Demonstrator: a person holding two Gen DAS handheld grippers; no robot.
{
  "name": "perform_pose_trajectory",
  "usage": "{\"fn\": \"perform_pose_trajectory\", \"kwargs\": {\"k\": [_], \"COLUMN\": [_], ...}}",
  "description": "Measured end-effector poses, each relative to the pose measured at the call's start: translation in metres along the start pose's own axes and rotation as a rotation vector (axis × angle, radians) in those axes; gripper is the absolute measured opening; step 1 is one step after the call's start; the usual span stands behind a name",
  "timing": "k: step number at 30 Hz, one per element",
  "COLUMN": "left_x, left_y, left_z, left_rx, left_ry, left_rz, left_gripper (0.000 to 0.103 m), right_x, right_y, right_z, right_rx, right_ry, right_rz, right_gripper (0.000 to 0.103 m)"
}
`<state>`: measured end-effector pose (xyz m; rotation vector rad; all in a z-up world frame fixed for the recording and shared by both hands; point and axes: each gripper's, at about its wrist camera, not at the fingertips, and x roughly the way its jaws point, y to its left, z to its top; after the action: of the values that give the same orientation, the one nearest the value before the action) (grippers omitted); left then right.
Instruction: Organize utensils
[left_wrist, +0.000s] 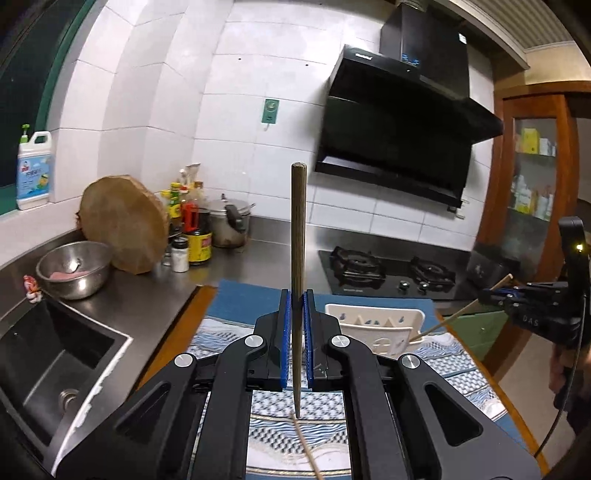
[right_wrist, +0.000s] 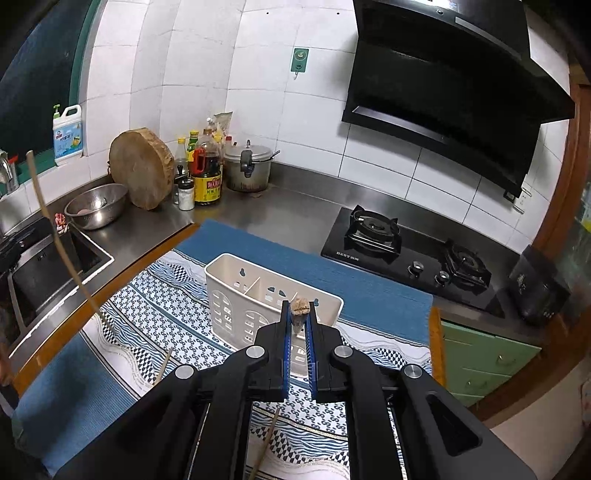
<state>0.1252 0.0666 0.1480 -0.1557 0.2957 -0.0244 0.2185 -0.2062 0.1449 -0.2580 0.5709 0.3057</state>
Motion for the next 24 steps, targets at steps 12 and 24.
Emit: {"fn": "perform_pose_trajectory", "kwargs": {"k": [12,24], "left_x": [-0.035,-0.071], "left_y": [0.025,0.019], "left_z": [0.011,0.050], "left_rx": [0.062,0.159], "left_ry": [0.010,-0.047], "left_rz": [0.118,0.188], "left_gripper": [0.005,0.005], "right_x": [-0.004,-0.011], "right_y": [0.011,0.021], "right_z": [0.004,0.010], "right_rx": [-0.016,-0.025], "right_ry": [-0.018,-0.034], "right_rz": [0.005,0.012], "right_gripper": [0.008,0.009]}}
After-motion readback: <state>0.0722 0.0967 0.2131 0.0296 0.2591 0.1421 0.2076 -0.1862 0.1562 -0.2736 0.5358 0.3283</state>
